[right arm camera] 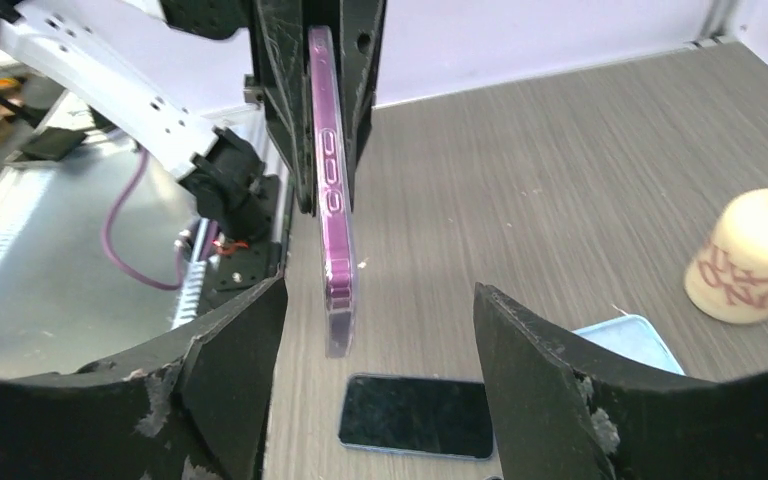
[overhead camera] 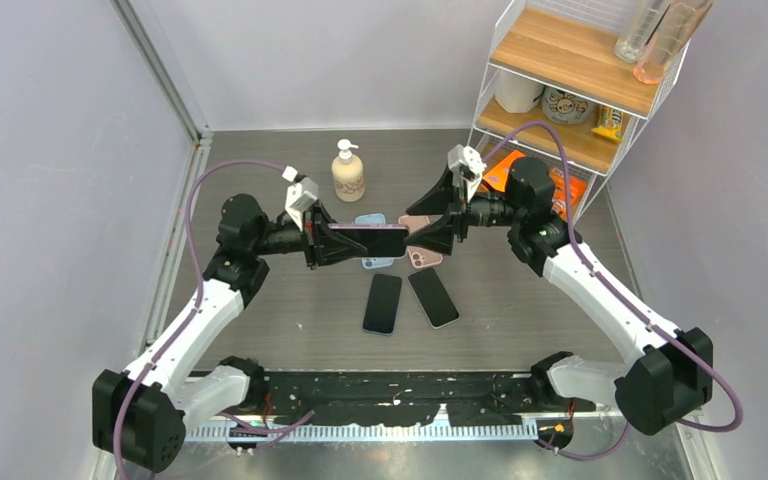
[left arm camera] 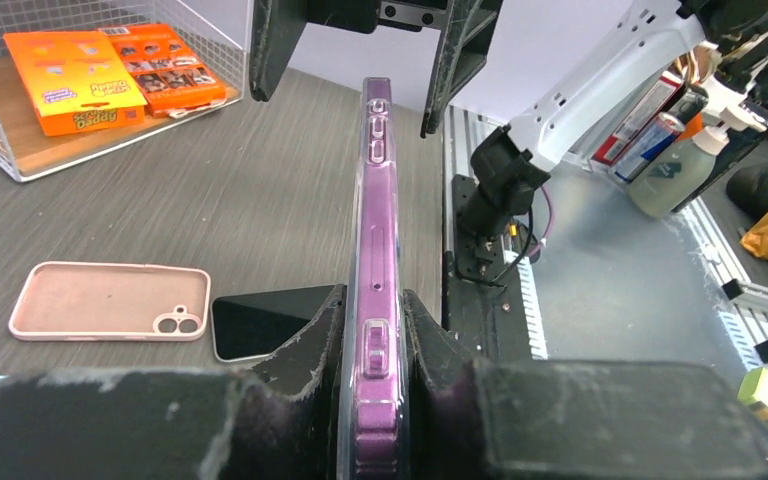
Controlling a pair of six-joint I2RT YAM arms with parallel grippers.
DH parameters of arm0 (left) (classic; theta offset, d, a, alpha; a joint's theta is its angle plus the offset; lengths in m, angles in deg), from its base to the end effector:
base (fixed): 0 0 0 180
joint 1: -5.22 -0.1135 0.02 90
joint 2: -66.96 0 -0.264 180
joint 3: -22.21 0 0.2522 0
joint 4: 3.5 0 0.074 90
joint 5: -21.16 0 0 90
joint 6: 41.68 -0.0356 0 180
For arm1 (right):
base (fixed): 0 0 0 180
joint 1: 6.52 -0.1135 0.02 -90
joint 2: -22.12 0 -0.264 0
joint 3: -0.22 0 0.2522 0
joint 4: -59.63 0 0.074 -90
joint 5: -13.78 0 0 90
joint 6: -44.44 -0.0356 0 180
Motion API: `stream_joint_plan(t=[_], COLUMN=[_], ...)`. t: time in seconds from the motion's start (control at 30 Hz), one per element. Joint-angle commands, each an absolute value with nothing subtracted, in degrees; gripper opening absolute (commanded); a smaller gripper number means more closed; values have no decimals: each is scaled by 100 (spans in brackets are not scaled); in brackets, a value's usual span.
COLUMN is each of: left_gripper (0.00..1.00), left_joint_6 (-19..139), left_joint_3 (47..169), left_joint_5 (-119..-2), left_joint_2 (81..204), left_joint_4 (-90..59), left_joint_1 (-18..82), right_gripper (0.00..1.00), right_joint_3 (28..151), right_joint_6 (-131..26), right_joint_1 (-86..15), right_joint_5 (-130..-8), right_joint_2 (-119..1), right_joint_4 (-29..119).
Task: Take the phone out of the phone case
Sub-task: Remove the phone case from the phone.
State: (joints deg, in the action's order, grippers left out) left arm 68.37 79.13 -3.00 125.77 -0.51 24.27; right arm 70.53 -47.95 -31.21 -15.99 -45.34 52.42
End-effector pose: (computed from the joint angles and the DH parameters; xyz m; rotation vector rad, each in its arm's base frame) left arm 0.2010 -0.1038 0.3327 0.9520 1.4702 -1.3905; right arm 0.2252 0.1376 0.3629 -1.1130 1.3546 1.2058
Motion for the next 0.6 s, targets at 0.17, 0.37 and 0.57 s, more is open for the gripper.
stream_joint_plan(t=[0.17,0.37,0.57], left_gripper=[0,0,0], left_joint_6=[7720,7620,6614], left_joint_3=[7756,7715,7780], left_joint_5=[-533,-549,-128], left_joint_2=[12485,12558,12483], left_joint_4=[1577,1635,1223], left_joint_1=[2608,2741,3018], right_gripper=[63,12,5], right_joint_3=[7032,6898,6707], right_joint_6=[-6481,-6811,-7921], right_joint_1=[-3123,-3129,-3188], right_joint_5=[-836,-671,-300], right_joint_2=[-4857,-4958,-5172], right_joint_4=[7368,7628,8744])
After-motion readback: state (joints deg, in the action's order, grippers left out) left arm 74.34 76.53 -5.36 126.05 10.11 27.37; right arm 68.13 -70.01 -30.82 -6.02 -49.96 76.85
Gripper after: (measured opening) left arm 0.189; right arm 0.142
